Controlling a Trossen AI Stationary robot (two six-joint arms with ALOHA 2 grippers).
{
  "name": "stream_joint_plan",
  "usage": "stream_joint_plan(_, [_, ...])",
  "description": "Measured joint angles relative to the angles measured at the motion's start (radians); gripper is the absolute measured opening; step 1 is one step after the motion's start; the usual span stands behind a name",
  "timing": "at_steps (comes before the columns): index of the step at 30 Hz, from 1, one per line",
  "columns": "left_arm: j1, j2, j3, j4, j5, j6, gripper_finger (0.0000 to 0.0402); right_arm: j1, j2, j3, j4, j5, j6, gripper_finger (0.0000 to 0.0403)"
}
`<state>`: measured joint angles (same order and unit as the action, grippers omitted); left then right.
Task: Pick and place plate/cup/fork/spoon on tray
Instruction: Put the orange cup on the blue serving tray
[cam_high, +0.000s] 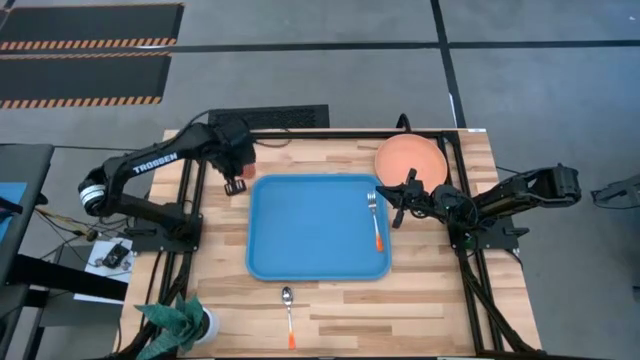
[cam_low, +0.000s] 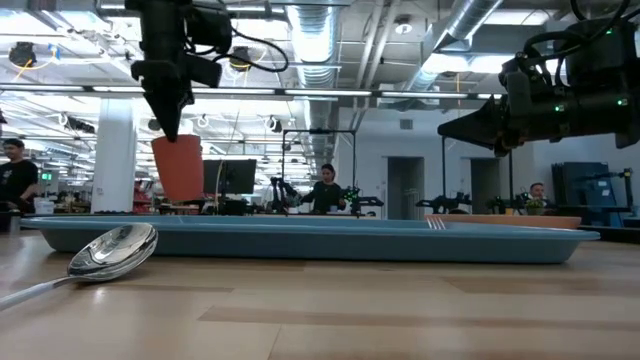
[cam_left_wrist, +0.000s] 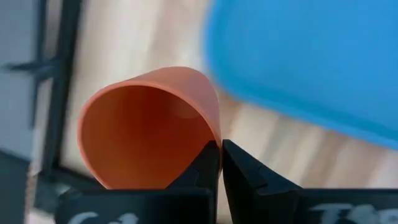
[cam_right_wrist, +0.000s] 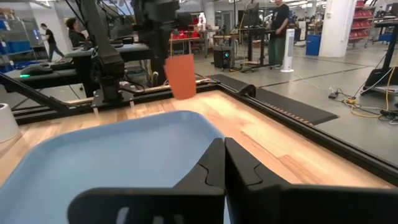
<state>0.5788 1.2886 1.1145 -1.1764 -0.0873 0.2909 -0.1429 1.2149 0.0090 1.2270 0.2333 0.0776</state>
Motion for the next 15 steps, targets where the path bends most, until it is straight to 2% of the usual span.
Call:
stream_joint_plan(8, [-0.149,0.018,-0.002,0.018,0.034,-0.089,0.0,0.0,0.0,0.0,-0.003,0.0,0.0,0.0011])
stream_joint_plan(15, [-0.223,0.022,-0.002,0.033,0.05,-0.186,0.0,-0.014,0.0,0.004,-0.034,0.001,0.003,0.0011])
